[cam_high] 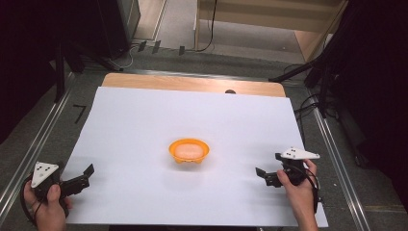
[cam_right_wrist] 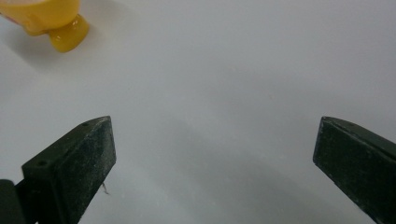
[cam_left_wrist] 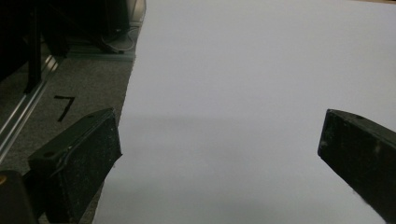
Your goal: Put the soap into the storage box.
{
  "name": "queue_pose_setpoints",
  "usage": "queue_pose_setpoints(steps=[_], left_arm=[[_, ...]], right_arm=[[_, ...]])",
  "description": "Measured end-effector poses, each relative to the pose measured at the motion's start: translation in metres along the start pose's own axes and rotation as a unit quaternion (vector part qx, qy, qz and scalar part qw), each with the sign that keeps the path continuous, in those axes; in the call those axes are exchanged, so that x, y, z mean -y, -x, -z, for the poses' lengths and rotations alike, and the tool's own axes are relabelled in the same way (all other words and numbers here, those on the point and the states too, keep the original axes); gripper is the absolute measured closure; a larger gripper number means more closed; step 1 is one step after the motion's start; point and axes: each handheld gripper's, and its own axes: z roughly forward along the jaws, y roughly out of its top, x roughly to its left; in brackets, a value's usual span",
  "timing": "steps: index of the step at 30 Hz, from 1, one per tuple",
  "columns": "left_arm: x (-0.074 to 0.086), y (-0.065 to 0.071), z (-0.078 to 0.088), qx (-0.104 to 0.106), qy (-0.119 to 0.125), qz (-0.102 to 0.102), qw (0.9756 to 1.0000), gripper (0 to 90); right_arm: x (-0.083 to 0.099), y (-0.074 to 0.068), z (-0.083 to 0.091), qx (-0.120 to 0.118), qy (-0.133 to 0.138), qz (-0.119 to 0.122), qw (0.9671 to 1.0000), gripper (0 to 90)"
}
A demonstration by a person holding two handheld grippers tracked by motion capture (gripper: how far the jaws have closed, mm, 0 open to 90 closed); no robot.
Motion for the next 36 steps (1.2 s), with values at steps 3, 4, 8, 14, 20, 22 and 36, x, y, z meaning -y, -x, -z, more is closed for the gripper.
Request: queue_pose_setpoints(steps=[3, 4, 8, 14, 20, 22, 36], left_arm=[[0.0, 0.0, 0.0, -0.001, 0.0, -0.001, 1.0, 0.0], [0.0, 0.0, 0.0, -0.001, 0.0, -0.001, 1.0, 0.0], [0.0, 0.0, 0.0, -0.001, 0.001, -0.001, 1.0, 0.0], [0.0, 0.001, 0.0, -0.002, 0.003, -0.002, 1.0, 0.0], [0.0, 0.001, 0.001, -0.004, 0.003, -0.003, 1.0, 0.0], [0.0, 0.001, 0.001, -0.004, 0.003, -0.002, 1.0, 0.0], [0.001, 0.001, 0.001, -0.006, 0.005, -0.001, 1.0, 0.0]], right_arm=[[0.009, 0.004, 0.008, 0.009, 0.008, -0.006, 0.9999, 0.0], [0.013, 0.005, 0.011, 0.013, 0.009, -0.009, 0.9998, 0.0], [0.026, 0.013, 0.021, 0.02, 0.021, -0.022, 0.9993, 0.0], [0.047, 0.025, 0.036, 0.034, 0.028, -0.038, 0.9983, 0.0], [0.062, 0.035, 0.054, 0.05, 0.039, -0.049, 0.9968, 0.0], [0.066, 0.036, 0.059, 0.052, 0.041, -0.049, 0.9967, 0.0], [0.087, 0.047, 0.08, 0.071, 0.074, -0.074, 0.992, 0.0]])
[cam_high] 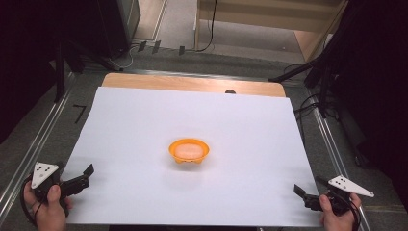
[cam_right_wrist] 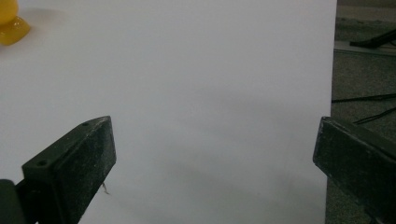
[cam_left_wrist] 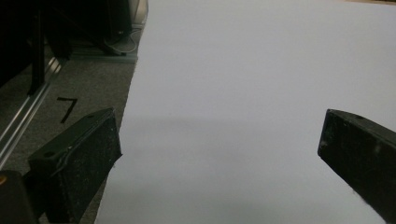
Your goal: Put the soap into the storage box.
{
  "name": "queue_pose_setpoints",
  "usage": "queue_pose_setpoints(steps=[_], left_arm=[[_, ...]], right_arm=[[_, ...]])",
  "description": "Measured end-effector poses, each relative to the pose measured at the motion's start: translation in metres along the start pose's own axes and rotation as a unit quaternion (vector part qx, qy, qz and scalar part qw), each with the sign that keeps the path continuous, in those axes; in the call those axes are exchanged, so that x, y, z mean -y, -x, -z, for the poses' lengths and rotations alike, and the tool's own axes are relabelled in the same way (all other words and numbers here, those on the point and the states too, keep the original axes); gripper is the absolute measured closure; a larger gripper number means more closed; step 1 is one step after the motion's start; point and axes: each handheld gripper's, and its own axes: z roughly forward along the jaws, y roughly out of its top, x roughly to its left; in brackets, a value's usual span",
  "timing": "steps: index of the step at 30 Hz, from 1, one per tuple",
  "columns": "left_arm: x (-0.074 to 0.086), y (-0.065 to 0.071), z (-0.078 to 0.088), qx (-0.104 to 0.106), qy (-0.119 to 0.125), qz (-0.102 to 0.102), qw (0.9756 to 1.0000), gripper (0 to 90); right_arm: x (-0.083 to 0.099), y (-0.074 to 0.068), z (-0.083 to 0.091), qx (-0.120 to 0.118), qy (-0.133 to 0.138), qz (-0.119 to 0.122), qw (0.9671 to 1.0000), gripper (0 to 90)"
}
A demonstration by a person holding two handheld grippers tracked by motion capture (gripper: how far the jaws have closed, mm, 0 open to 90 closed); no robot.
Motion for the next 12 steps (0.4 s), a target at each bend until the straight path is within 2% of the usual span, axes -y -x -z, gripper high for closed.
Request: queue_pose_setpoints(steps=[4, 8, 10, 12], left_arm=[[0.0001, 0.0, 0.0, 0.0, 0.001, 0.001, 1.0, 0.0], [0.0001, -0.0001, 0.0, -0.001, 0.002, 0.001, 1.0, 0.0], [0.0, -0.0004, -0.0004, 0.0, 0.0, 0.002, 1.0, 0.0], [-0.0002, -0.0008, -0.0003, 0.002, -0.002, 0.003, 1.0, 0.0]], right_arm=[[0.0026, -0.0016, 0.0021, 0.0, 0.01, 0.005, 0.9999, 0.0], [0.0052, -0.0001, 0.004, 0.0, 0.016, -0.006, 0.9999, 0.0], [0.0052, 0.0001, 0.0044, 0.003, 0.018, -0.007, 0.9998, 0.0], [0.004, -0.0002, 0.0044, 0.016, 0.015, -0.01, 0.9997, 0.0]])
